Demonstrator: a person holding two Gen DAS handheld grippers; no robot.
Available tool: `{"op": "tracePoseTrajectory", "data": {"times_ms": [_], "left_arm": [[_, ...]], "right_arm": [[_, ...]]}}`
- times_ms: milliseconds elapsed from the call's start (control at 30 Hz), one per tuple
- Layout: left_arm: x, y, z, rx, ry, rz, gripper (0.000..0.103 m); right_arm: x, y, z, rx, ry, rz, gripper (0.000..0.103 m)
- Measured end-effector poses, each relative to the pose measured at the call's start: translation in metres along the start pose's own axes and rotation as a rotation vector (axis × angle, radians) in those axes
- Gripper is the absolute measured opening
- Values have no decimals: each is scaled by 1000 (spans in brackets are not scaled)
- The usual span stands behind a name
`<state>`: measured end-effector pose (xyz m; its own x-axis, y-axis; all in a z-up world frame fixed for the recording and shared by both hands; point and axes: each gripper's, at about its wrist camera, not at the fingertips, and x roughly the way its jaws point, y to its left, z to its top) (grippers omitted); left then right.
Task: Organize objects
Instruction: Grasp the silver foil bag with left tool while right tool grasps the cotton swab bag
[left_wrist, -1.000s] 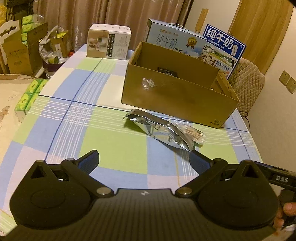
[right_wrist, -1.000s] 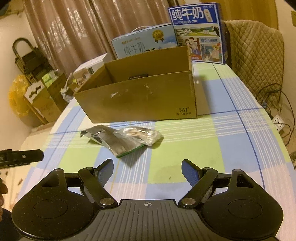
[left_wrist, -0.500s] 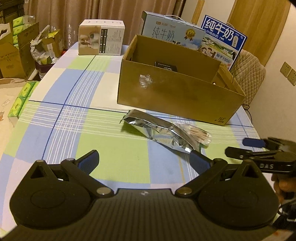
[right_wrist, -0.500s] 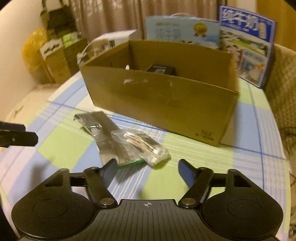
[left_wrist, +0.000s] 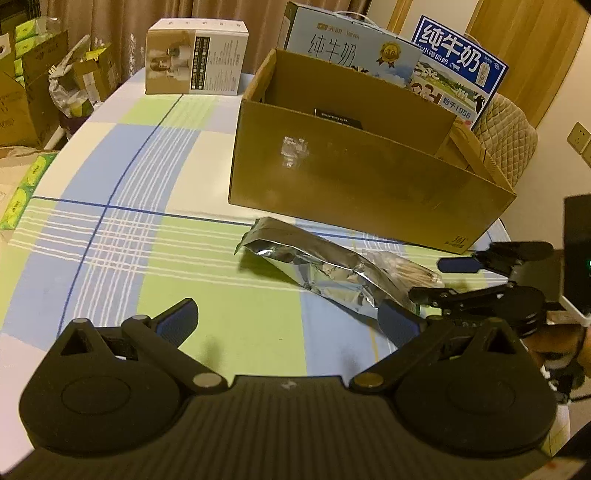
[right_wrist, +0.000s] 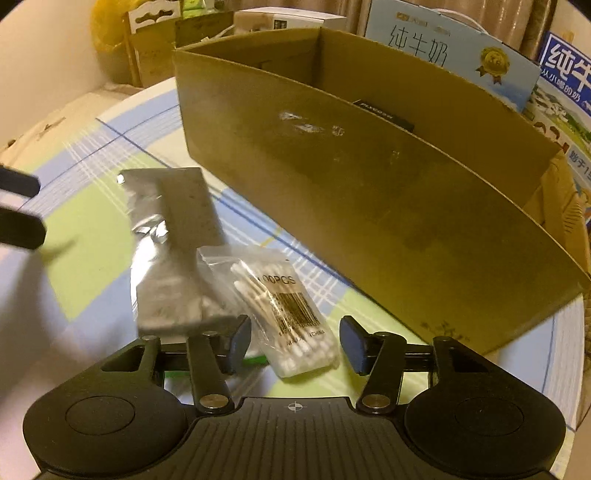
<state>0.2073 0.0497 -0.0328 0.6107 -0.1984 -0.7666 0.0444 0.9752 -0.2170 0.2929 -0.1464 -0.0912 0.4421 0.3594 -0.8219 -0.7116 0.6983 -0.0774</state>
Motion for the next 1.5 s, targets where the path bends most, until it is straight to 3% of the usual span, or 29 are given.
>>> {"op": "tracePoseTrajectory", "data": {"times_ms": [167,333,467,600,667,800,900,1133,1200,1333,1400,1433,1500], "left_arm": [[5,1,-3,-7,7,-4,102],[2,2,-5,-13,7,-1,102],[-4,3,-6,-19,-2,2,102],[-8,5,-7,-18,-4,-4,102],[-8,5,-6,-12,3,-5,102],[-3,4,1,26,16,-2,100],[9,-1,14,118,55,6,92],[46,-24,33,308,167,-21,80],[58,-29,32,348,204,-23,72],[76,-37,29,405,258,-24,69],[84,-40,27,430,277,-17,65],[87,-42,26,444,285,-12,63],[93,-44,25,469,307,-2,55]], "right_arm": [[6,0,8,1,15,21,24],[-2,15,8,32,39,55,15],[-17,39,-3,139,67,162,13],[-32,57,-19,259,91,370,10],[-38,60,-24,263,81,329,10],[-50,54,-30,270,56,150,10],[-52,49,-35,272,46,50,10],[-45,42,-39,237,12,-34,10],[-43,41,-41,242,0,-36,10],[-43,34,-44,275,-28,-27,13],[-43,33,-43,280,-39,-27,23],[-42,33,-42,277,-44,-36,37],[-44,34,-42,269,-59,-41,56]]}}
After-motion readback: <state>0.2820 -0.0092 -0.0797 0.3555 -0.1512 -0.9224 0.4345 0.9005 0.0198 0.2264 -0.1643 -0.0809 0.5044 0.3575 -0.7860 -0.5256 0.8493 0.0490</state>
